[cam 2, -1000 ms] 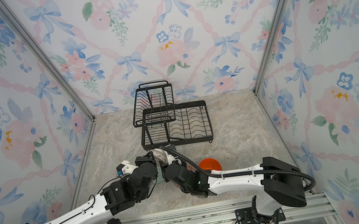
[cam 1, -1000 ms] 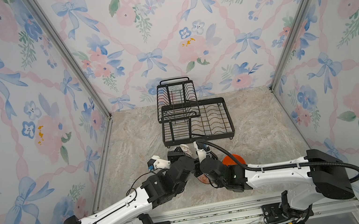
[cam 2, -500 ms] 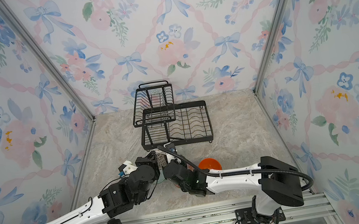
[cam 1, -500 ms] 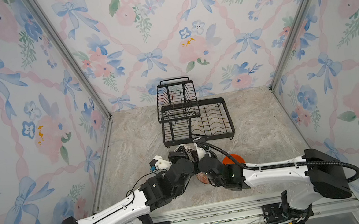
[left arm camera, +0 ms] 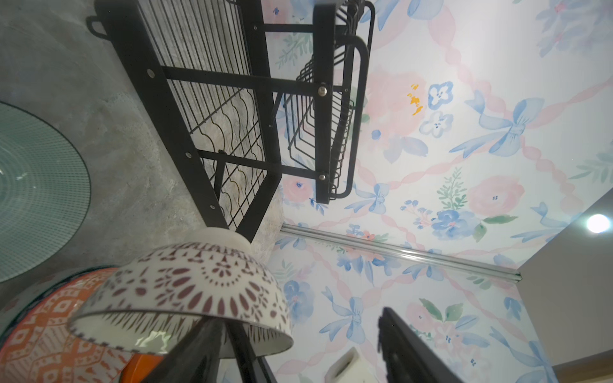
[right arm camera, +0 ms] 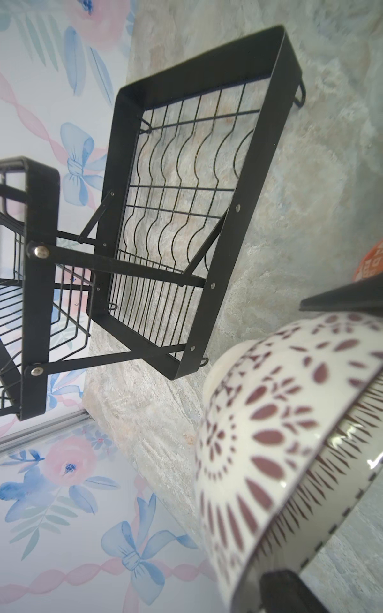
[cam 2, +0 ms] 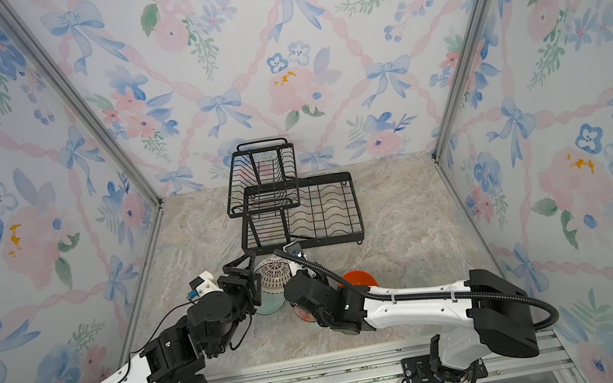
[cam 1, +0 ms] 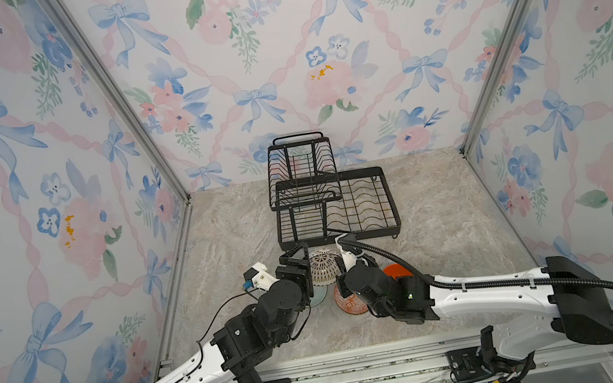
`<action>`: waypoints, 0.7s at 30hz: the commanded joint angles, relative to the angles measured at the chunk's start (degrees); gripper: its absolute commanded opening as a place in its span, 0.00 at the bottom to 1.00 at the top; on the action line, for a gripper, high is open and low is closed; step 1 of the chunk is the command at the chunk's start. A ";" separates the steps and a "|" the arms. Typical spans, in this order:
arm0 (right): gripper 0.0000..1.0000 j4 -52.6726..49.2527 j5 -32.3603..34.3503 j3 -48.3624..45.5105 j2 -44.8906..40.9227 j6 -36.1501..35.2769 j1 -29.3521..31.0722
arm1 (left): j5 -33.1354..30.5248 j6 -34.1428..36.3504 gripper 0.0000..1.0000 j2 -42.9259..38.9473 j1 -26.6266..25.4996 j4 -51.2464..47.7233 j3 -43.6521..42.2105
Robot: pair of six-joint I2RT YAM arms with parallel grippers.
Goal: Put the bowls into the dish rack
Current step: 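Carry the white bowl with the right gripper to the rack while the left gripper withdraws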
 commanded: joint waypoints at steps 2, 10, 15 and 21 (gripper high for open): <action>0.00 -7.60 1.82 1.45 -4.91 -3.00 -1.24 | 3.31 19.43 0.96 -0.64 3.90 -2.12 2.73; 0.00 -13.68 0.36 -2.35 -16.41 -10.69 -8.56 | 6.04 50.70 0.98 5.75 6.12 -9.30 10.58; 0.00 -16.12 -5.35 -3.79 -23.70 -15.84 -19.66 | 3.44 61.82 0.98 13.47 6.12 -13.41 12.71; 0.00 -9.21 -14.17 -1.46 -20.28 -26.72 -34.48 | -2.75 71.18 0.98 17.64 6.85 -13.40 10.33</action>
